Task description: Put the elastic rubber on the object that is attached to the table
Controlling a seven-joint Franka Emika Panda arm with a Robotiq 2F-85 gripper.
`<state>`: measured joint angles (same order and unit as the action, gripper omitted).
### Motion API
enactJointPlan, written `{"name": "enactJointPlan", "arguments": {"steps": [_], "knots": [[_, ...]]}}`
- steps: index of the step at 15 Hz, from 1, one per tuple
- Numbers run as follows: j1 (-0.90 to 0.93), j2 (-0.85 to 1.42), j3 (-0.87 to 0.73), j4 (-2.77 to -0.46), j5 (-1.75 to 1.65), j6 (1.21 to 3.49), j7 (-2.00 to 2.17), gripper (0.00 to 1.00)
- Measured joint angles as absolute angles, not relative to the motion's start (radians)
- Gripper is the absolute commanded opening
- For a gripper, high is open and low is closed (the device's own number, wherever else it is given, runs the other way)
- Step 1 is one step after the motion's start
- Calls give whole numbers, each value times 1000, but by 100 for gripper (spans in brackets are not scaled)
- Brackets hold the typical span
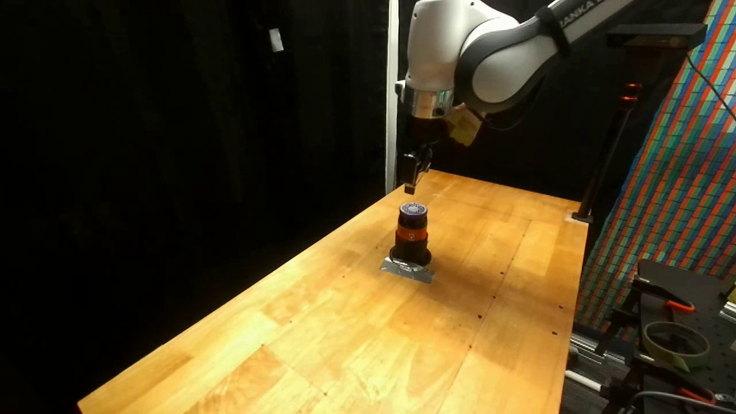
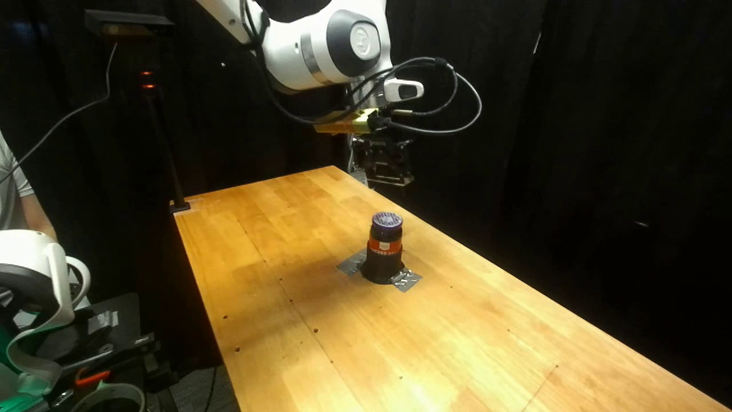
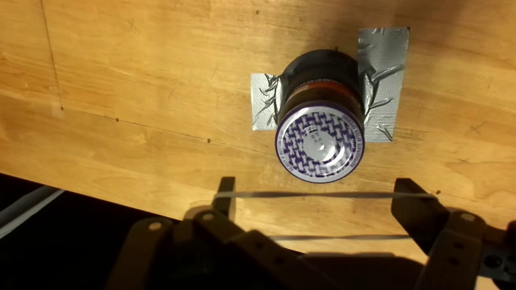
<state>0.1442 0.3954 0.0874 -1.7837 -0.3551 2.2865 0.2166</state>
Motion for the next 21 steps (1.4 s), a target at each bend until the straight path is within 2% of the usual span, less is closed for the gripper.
{"name": "enactJointPlan", "arguments": {"steps": [8,21], "knots": [[163,582,45,-1618,-294,2285,225,100],[158,658,26,-1590,-180,2284,225,100]]}}
